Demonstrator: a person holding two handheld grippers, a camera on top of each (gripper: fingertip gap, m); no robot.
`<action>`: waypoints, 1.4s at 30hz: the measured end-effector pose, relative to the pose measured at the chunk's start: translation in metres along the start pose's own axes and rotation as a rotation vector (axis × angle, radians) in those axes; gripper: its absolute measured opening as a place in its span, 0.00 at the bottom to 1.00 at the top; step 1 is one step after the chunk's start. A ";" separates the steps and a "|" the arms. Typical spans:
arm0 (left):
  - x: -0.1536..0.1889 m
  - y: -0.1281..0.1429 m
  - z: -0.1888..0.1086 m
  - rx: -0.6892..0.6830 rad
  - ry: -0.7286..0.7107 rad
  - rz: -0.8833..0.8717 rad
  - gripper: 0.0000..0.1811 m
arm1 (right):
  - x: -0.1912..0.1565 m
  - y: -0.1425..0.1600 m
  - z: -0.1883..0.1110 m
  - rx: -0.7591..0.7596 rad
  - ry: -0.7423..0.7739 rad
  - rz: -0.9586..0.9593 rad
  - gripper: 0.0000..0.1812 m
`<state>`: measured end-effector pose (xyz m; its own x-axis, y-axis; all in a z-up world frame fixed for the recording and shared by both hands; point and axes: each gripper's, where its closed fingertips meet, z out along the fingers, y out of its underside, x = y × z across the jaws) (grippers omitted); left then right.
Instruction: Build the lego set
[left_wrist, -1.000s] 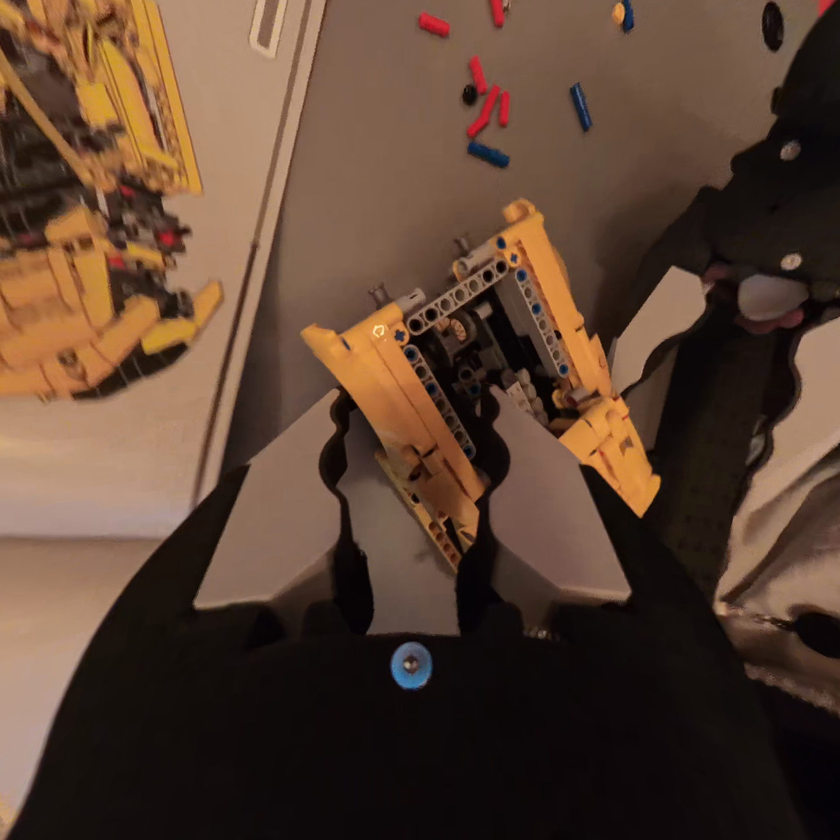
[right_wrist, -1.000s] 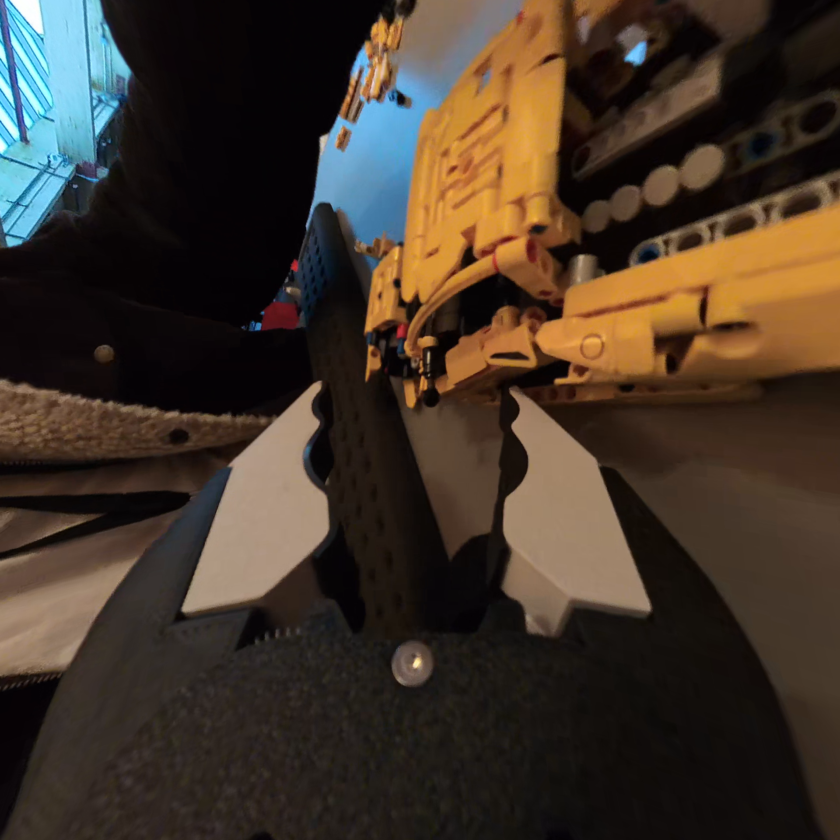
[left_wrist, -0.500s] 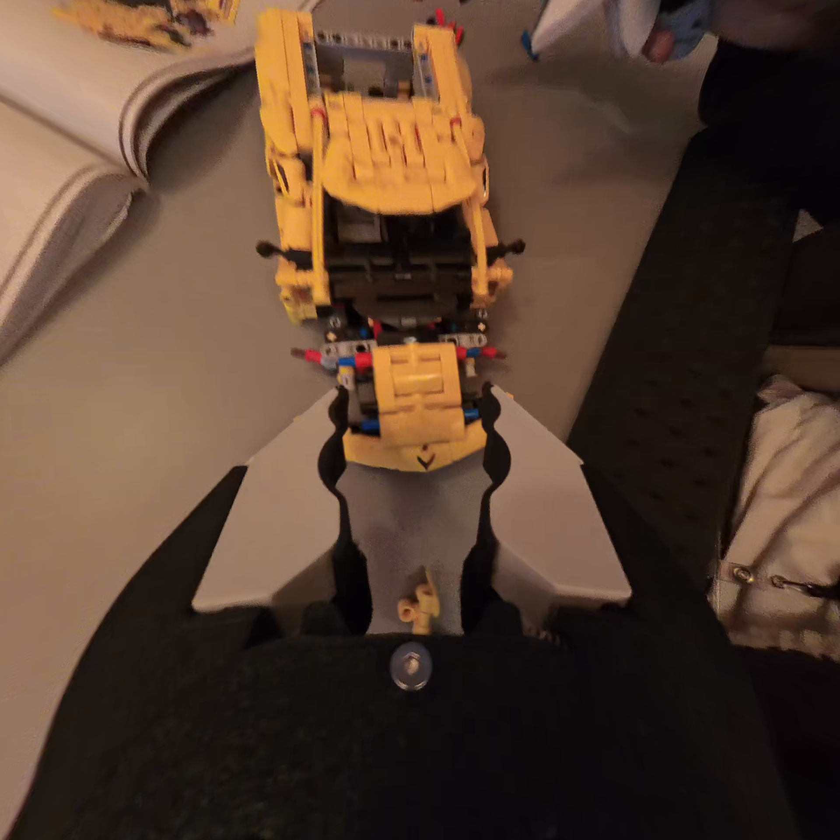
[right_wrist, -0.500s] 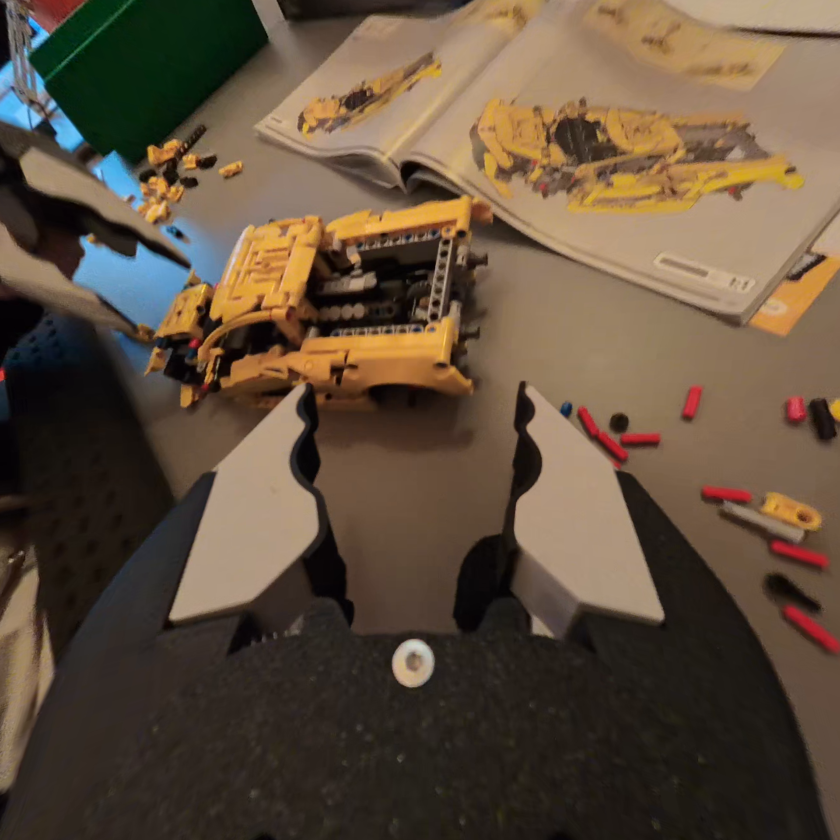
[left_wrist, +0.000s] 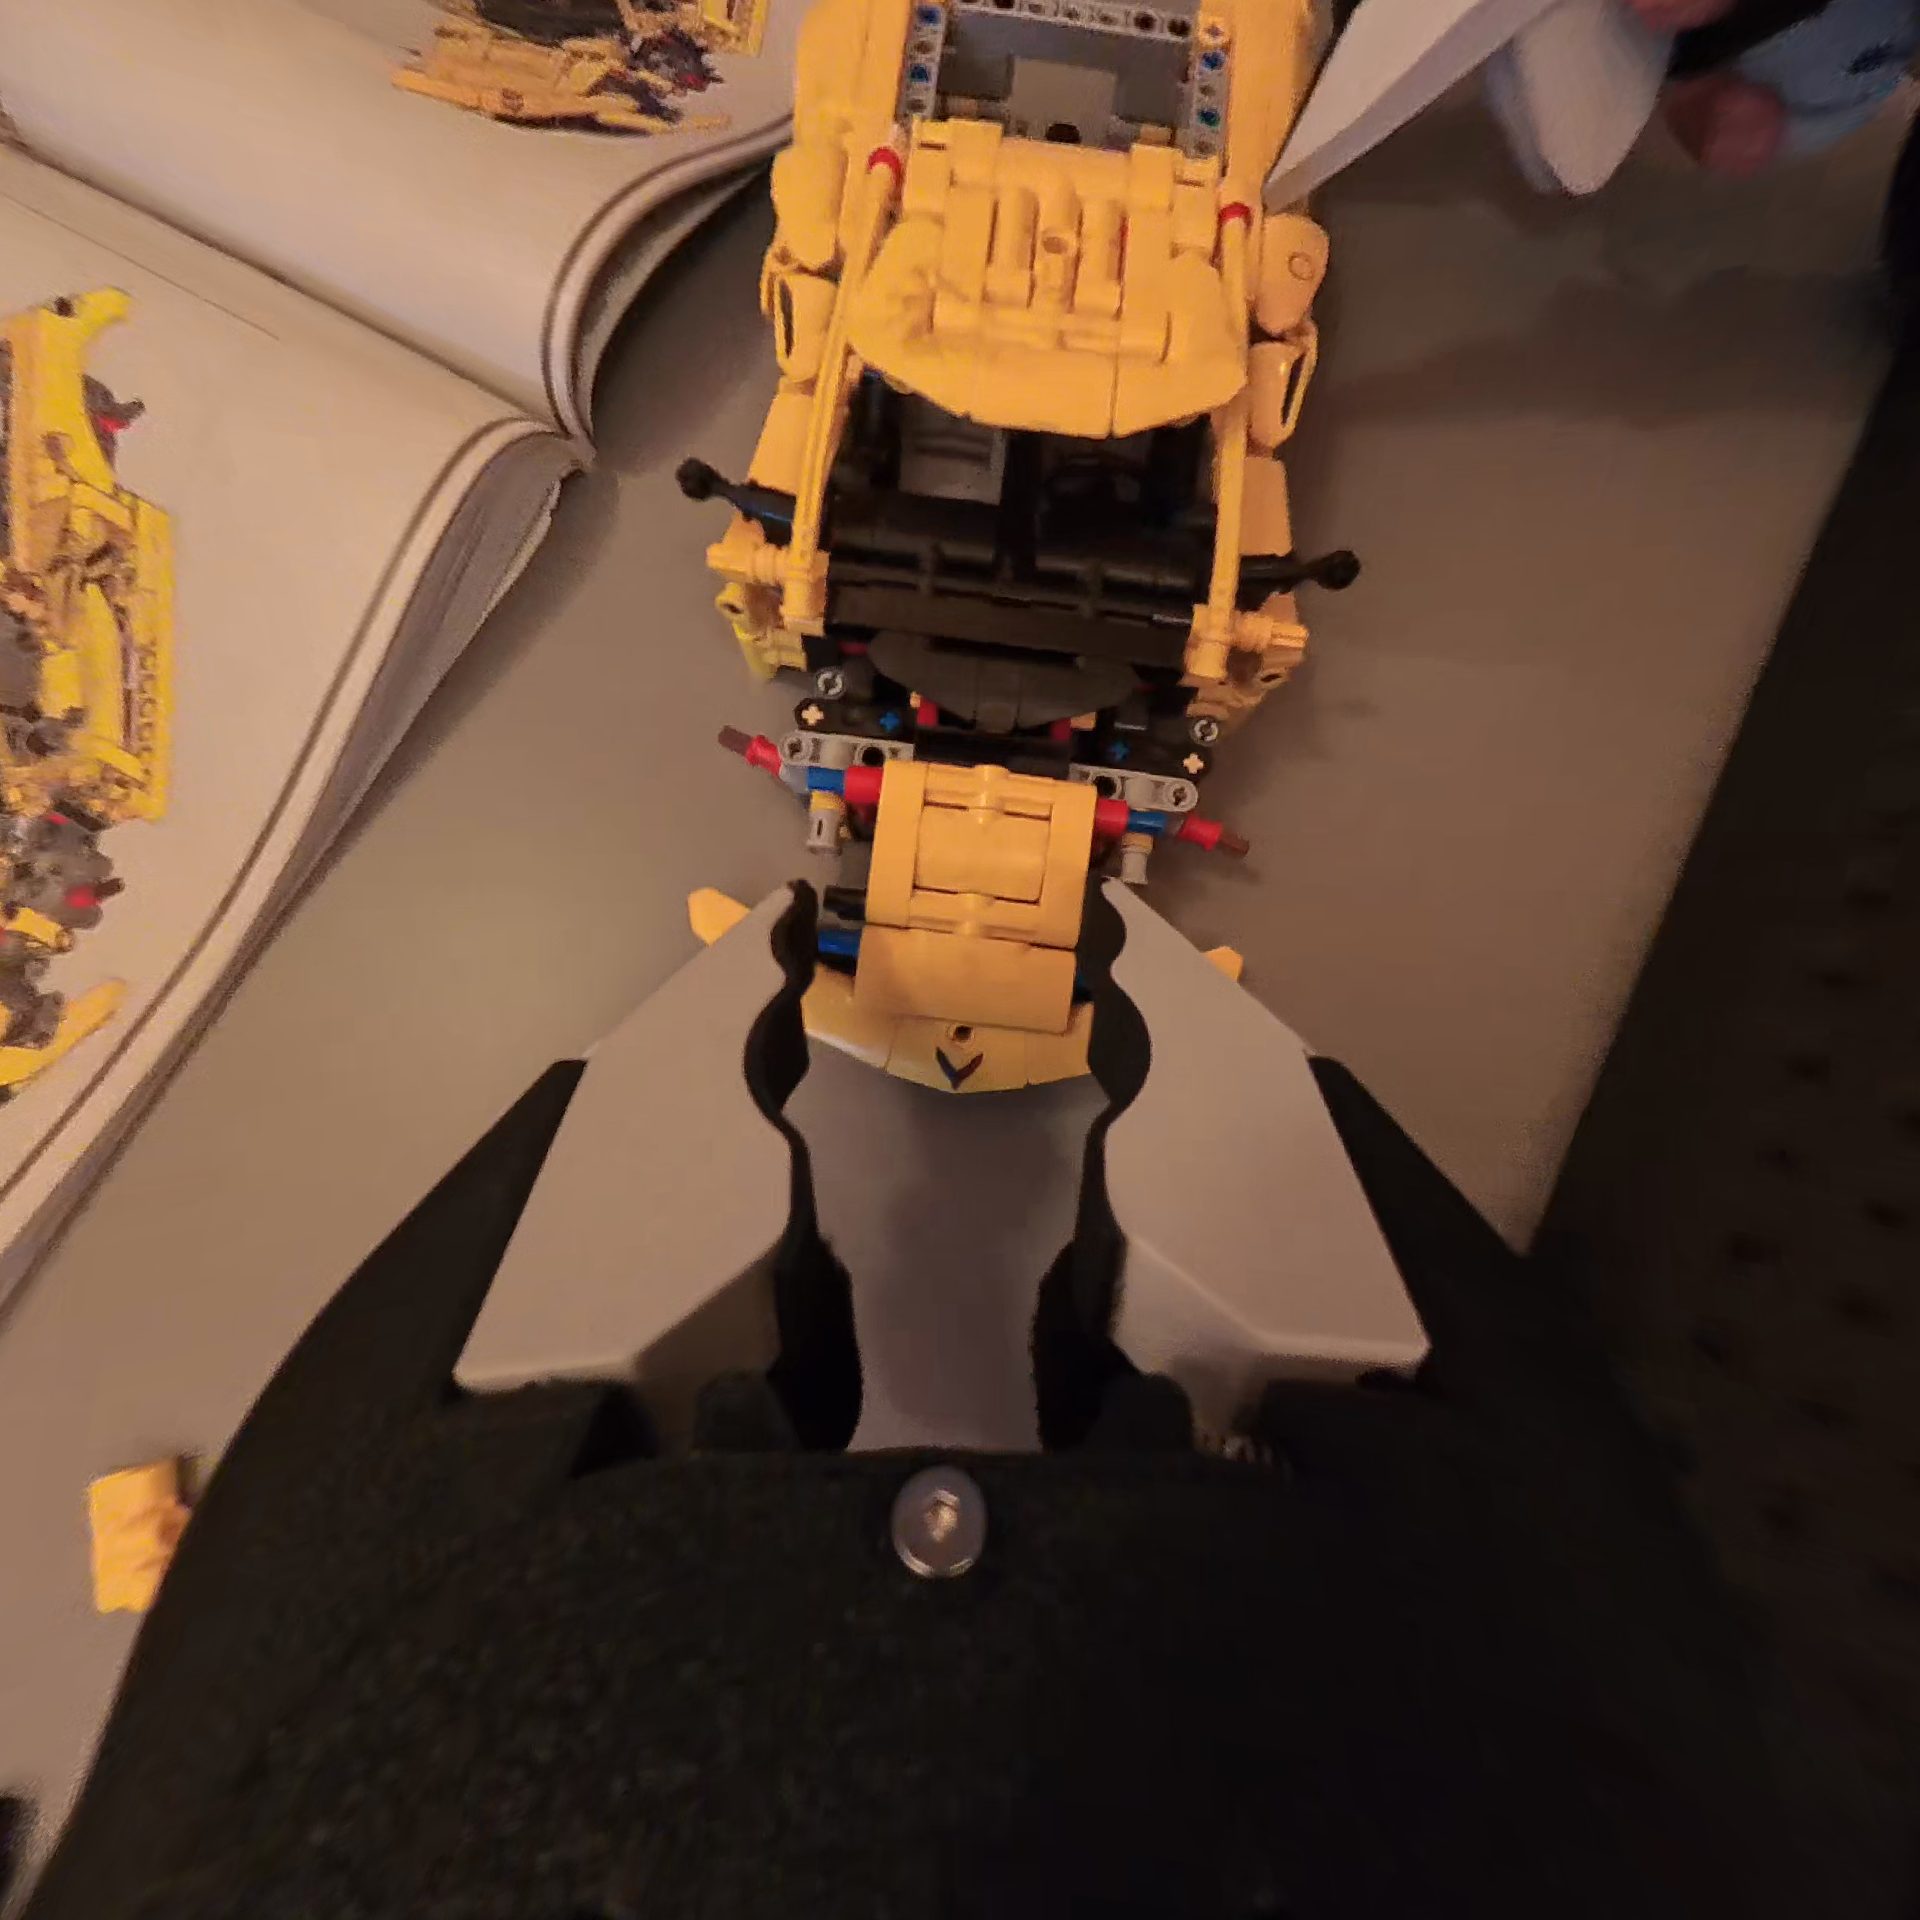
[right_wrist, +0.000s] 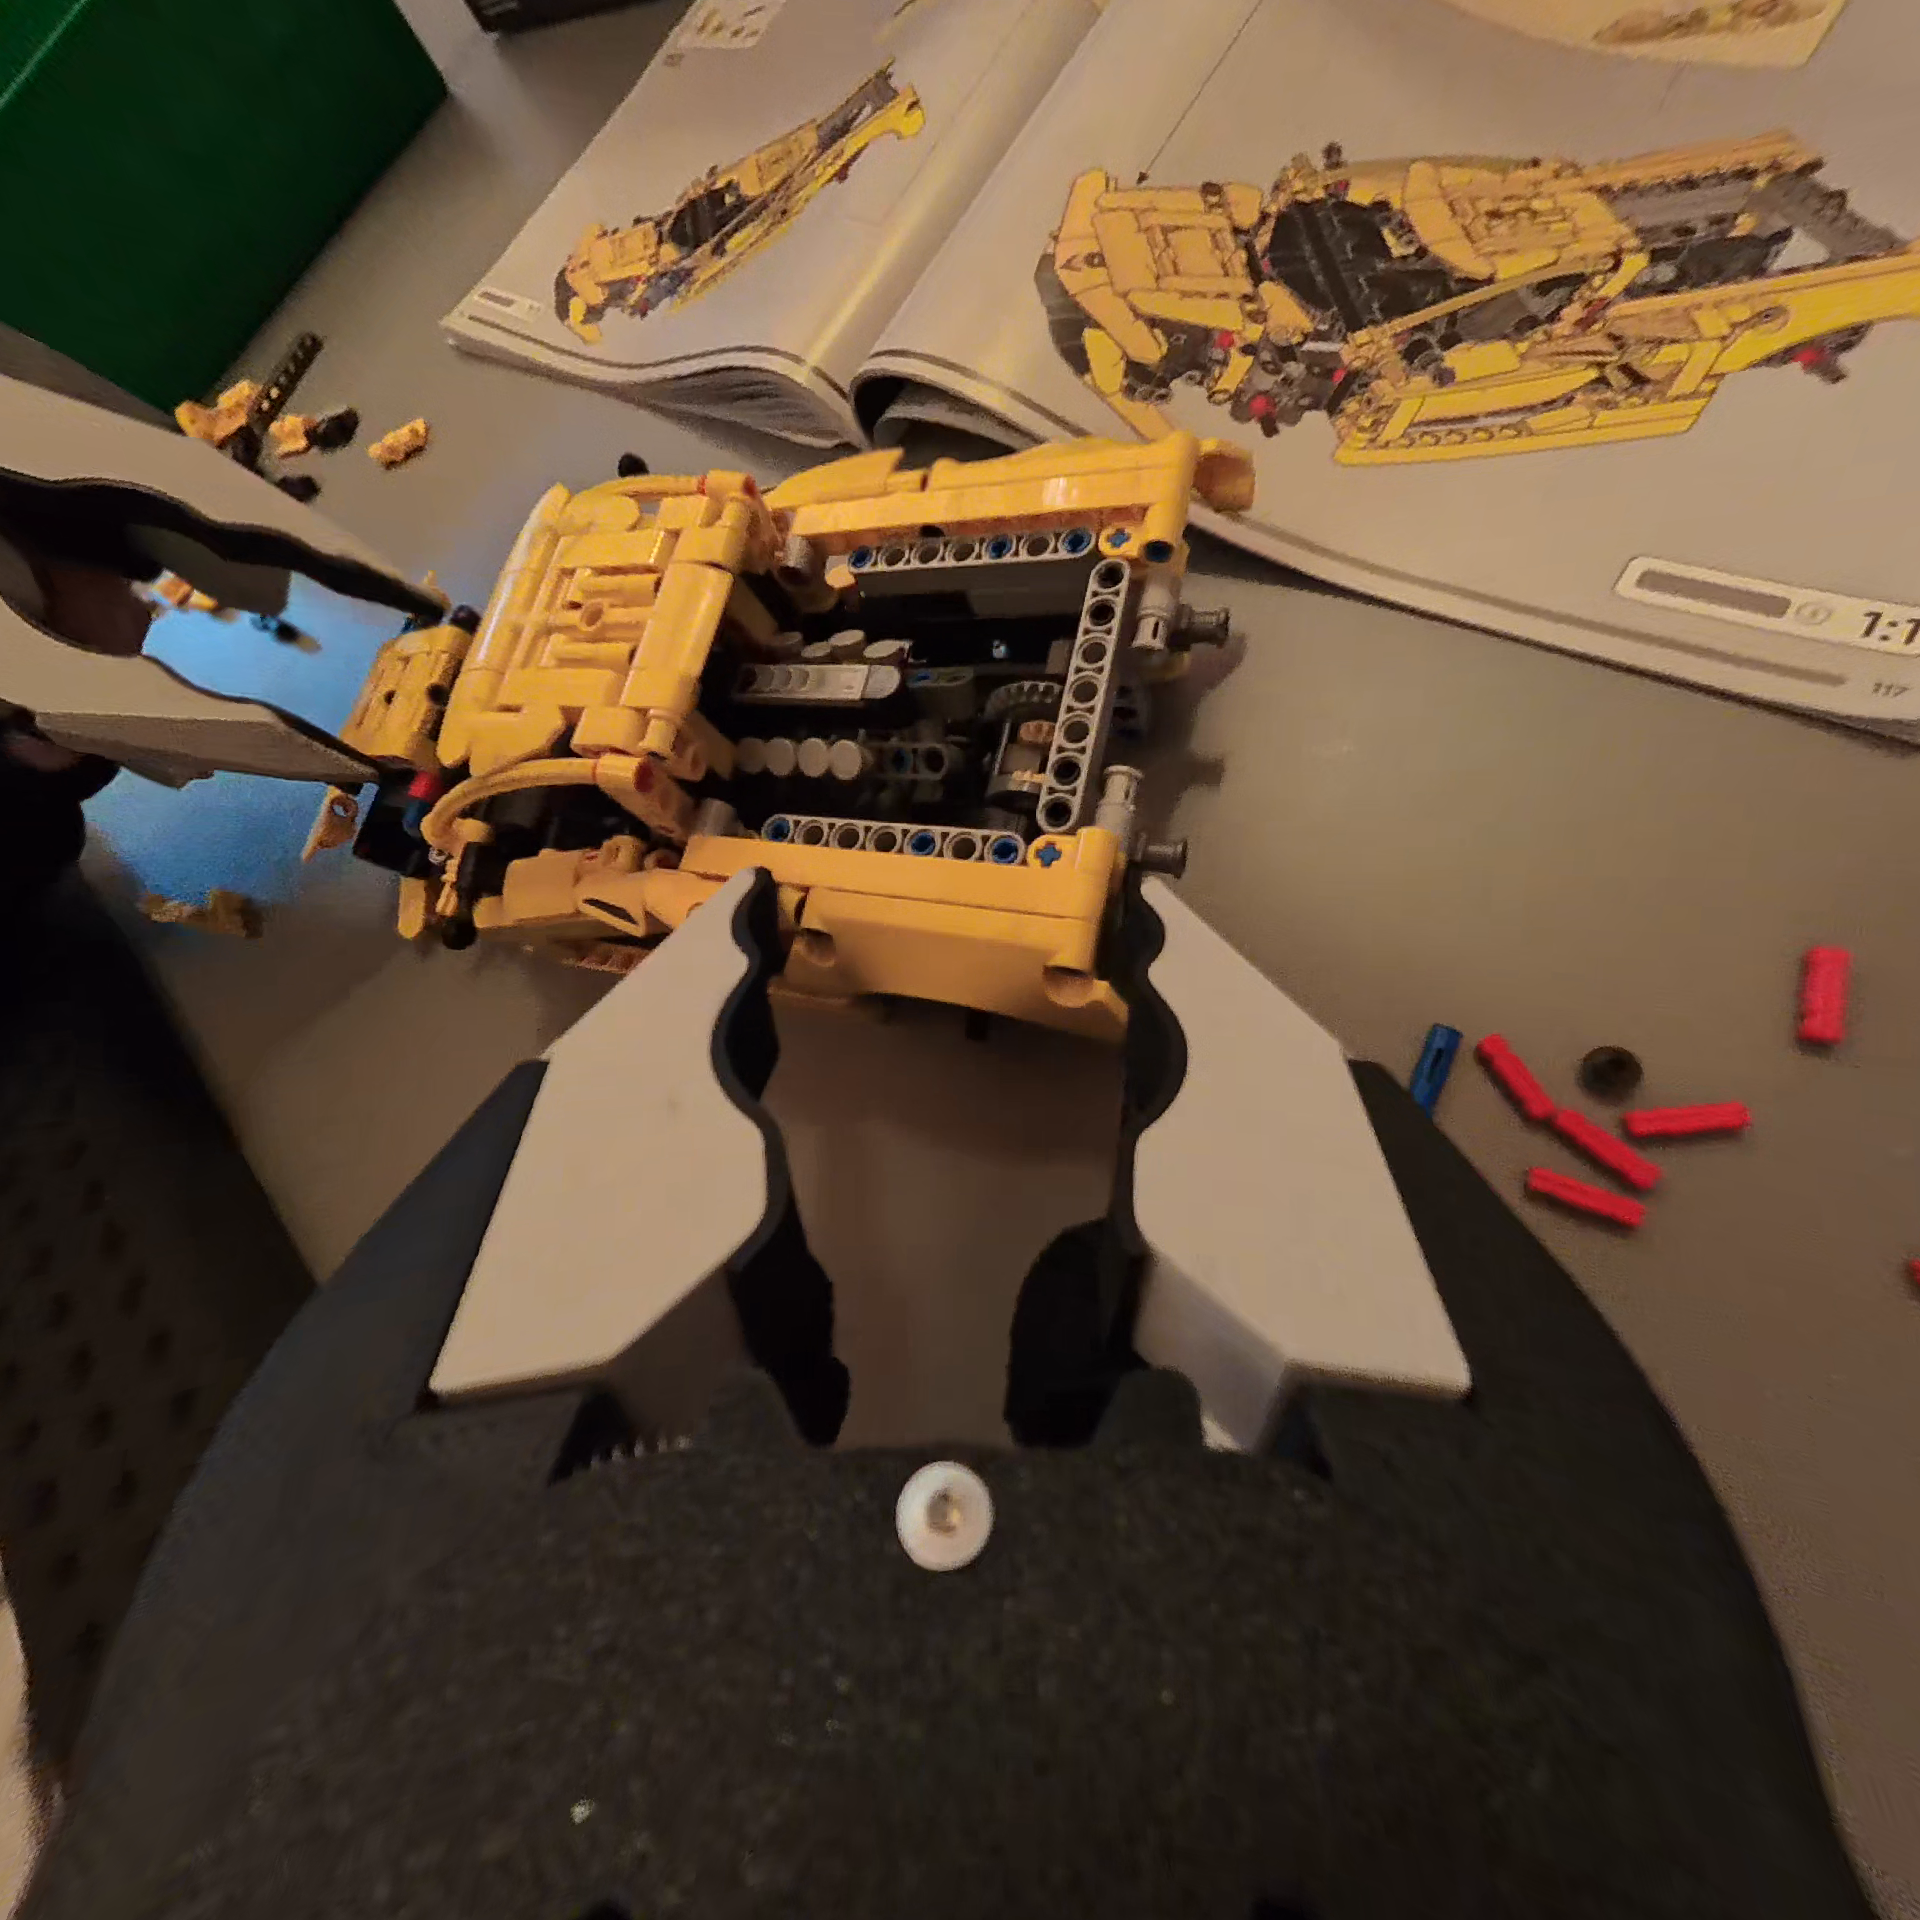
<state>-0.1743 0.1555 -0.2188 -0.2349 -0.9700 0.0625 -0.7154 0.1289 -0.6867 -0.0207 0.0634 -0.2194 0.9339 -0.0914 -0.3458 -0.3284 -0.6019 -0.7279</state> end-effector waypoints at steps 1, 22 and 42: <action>-0.001 0.000 0.001 -0.002 0.024 -0.020 0.28 | 0.000 0.000 0.001 0.008 0.009 0.005 0.36; -0.129 0.020 -0.075 0.470 -0.316 -0.463 0.28 | 0.057 -0.090 -0.030 0.375 0.139 0.010 0.28; -0.153 0.039 -0.080 0.439 -0.357 -0.520 0.28 | 0.075 -0.072 -0.015 0.322 0.171 -0.029 0.19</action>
<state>-0.2193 0.3253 -0.1974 0.3404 -0.9007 0.2700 -0.3310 -0.3836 -0.8621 0.0753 0.0879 -0.1835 0.9447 -0.2259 -0.2377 -0.3035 -0.3280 -0.8946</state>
